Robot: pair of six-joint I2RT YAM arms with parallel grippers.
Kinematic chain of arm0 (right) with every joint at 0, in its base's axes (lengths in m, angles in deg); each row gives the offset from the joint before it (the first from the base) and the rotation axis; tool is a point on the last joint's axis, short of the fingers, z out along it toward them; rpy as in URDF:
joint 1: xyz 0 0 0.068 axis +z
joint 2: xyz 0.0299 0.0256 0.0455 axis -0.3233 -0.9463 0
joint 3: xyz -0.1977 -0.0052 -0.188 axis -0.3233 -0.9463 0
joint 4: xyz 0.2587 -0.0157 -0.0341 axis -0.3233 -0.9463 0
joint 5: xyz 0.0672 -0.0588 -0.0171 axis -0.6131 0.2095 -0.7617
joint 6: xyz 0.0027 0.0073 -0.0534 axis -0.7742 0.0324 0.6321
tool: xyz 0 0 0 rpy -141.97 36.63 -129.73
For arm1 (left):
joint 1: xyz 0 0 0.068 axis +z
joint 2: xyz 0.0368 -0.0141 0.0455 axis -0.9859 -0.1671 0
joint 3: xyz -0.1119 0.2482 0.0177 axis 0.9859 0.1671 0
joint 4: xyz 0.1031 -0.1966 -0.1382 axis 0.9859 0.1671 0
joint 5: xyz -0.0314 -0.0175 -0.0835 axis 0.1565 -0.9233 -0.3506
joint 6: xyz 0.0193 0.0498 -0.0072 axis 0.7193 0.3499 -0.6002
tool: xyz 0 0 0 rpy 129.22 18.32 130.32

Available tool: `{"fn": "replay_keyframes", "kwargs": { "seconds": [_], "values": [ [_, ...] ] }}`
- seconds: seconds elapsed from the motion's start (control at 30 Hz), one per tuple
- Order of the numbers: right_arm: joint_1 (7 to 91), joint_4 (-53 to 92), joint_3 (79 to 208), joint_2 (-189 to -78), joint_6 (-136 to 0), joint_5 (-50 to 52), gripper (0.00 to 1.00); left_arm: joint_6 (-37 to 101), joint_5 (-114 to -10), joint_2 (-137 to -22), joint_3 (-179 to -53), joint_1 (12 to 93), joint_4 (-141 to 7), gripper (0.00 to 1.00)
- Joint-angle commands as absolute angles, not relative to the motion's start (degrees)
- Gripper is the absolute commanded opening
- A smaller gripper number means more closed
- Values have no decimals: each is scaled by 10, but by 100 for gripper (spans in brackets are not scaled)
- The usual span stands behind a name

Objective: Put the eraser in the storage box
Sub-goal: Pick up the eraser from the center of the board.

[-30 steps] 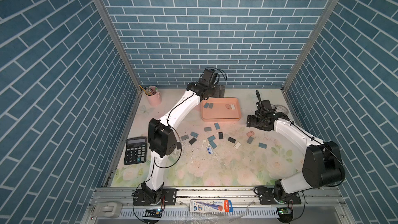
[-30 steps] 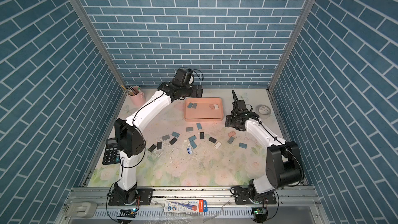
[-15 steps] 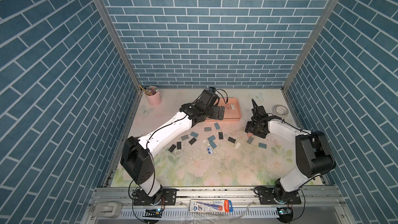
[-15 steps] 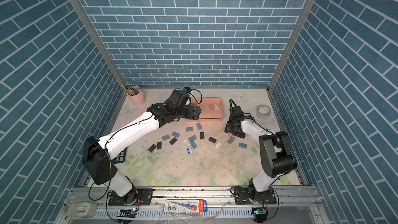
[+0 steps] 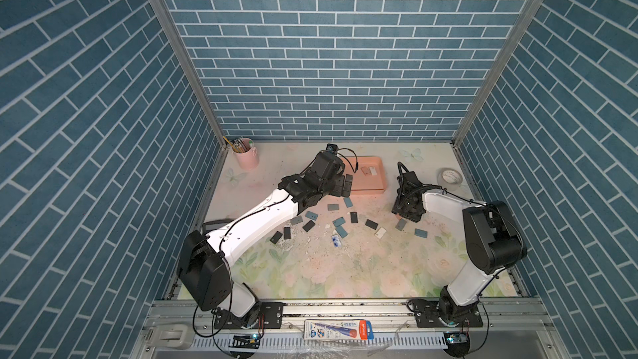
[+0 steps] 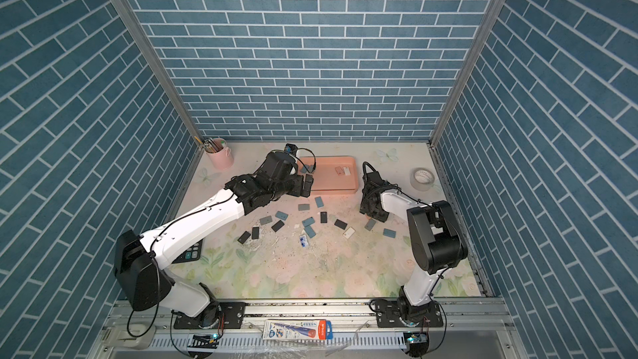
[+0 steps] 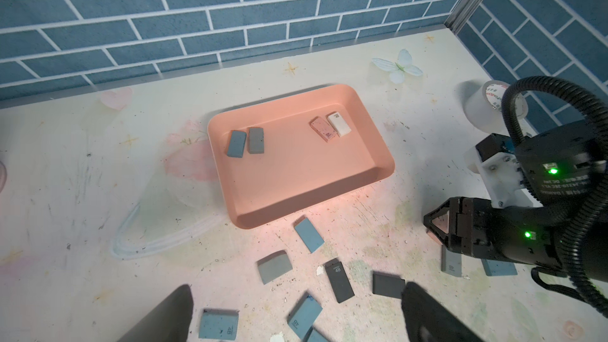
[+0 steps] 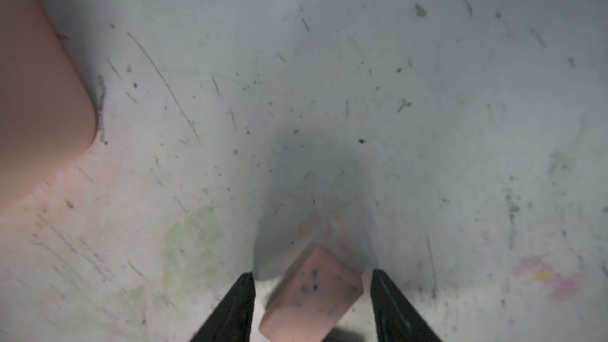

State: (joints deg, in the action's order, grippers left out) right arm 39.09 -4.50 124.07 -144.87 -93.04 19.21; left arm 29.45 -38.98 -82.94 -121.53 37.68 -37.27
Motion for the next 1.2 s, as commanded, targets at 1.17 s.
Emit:
{"fn": "replay_keyframes", "kwargs": {
  "seconds": [1.17],
  "values": [
    [475, -97, 1240, -1445, -954, 270, 40, 293, -382, -820, -1197, 375, -393, 100]
  ]
}}
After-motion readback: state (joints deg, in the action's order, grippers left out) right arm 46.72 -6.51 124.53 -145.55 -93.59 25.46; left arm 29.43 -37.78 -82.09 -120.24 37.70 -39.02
